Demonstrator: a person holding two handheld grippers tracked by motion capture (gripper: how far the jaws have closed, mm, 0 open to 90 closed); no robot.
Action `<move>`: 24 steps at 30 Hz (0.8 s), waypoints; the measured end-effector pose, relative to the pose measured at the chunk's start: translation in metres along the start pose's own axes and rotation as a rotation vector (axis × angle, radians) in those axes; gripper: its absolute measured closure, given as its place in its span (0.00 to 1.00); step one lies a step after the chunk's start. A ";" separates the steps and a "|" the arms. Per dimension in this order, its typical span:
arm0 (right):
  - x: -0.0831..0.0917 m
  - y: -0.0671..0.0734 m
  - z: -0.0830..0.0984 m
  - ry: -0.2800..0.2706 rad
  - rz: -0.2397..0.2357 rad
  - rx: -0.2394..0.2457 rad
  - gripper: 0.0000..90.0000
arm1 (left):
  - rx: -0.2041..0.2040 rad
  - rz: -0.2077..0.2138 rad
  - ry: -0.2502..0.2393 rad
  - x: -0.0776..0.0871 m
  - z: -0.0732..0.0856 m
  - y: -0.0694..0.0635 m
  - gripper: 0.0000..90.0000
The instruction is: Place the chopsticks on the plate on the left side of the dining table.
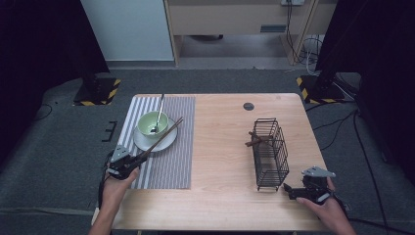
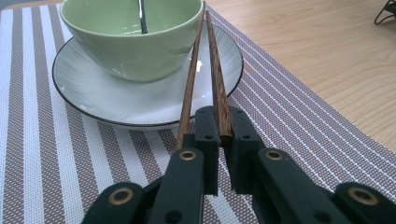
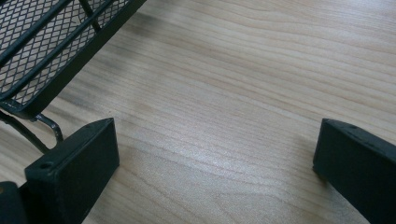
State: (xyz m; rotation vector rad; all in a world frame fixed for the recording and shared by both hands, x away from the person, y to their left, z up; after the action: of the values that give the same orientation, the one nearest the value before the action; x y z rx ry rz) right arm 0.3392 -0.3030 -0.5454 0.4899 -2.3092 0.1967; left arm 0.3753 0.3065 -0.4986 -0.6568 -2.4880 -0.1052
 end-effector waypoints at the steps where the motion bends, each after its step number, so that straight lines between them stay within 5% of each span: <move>1: 0.000 0.000 0.000 0.000 -0.001 0.000 0.00 | 0.001 0.001 0.001 0.000 0.000 0.000 0.93; 24: 0.000 0.000 0.000 0.000 -0.001 0.000 0.00 | -0.028 0.006 0.048 -0.006 0.003 -0.005 0.93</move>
State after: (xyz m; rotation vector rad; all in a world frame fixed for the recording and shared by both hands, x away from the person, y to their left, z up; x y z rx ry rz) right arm 0.3392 -0.3029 -0.5454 0.4905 -2.3089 0.1965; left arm 0.3757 0.3004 -0.5037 -0.6656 -2.4423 -0.1520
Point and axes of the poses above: each handheld gripper's, and its own axes: x roughly backward along the jaws, z roughly out of its underside, y roughly to its left, the point moved 1 cm from there along -x, roughly forward along the jaws
